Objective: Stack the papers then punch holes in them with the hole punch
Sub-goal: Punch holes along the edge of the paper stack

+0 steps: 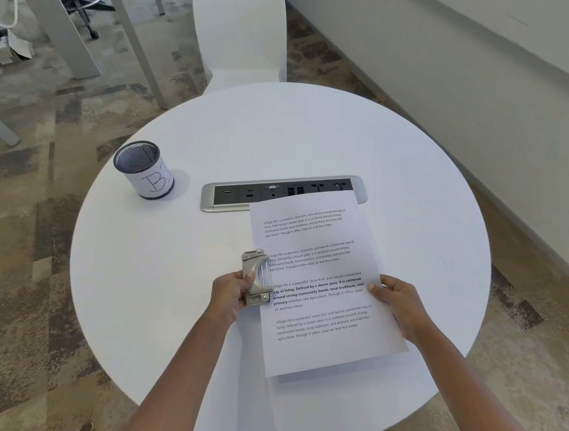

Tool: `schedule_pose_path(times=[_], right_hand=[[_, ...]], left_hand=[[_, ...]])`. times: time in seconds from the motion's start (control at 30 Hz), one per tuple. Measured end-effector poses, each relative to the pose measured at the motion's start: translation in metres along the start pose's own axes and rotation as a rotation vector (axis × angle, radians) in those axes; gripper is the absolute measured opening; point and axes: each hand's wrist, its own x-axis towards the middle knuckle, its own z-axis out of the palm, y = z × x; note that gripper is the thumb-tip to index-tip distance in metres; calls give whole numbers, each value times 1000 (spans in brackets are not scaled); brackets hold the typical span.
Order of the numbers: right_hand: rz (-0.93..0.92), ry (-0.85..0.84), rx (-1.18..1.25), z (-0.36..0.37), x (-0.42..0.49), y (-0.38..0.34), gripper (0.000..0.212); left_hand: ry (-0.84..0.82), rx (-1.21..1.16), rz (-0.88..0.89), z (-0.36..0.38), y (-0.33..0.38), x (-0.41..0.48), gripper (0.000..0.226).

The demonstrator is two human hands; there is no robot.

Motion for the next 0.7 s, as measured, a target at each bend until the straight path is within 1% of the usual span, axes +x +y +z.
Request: schedule_pose_path(times=[0.07,0.17,0.23,0.3,0.4,0.53,0.7], right_hand=[[0,-2,-3,0,1,0,18],[3,-1,1,0,1,2,19],[3,-4,7,-1,1,3,19],[3,-8,8,-1,0,3,19],[3,-11,5,-3,0,2,19],[8,-23,8,-4,-1,2,19],[15,-32,13,-5,-1,4,19]], left_hand=[[-5,3,-2,0,-1,0,7],[-6,31,2,0,-2,2,26],[-19,56,-5,-1,-3,3,30],[-30,58,-15,-2,-3,4,27],[-61,40,-49,-4,-1,4,6],[-87,40,-93,-6,-2,7,8],[-64,15,-96,-8,-5,9,8]])
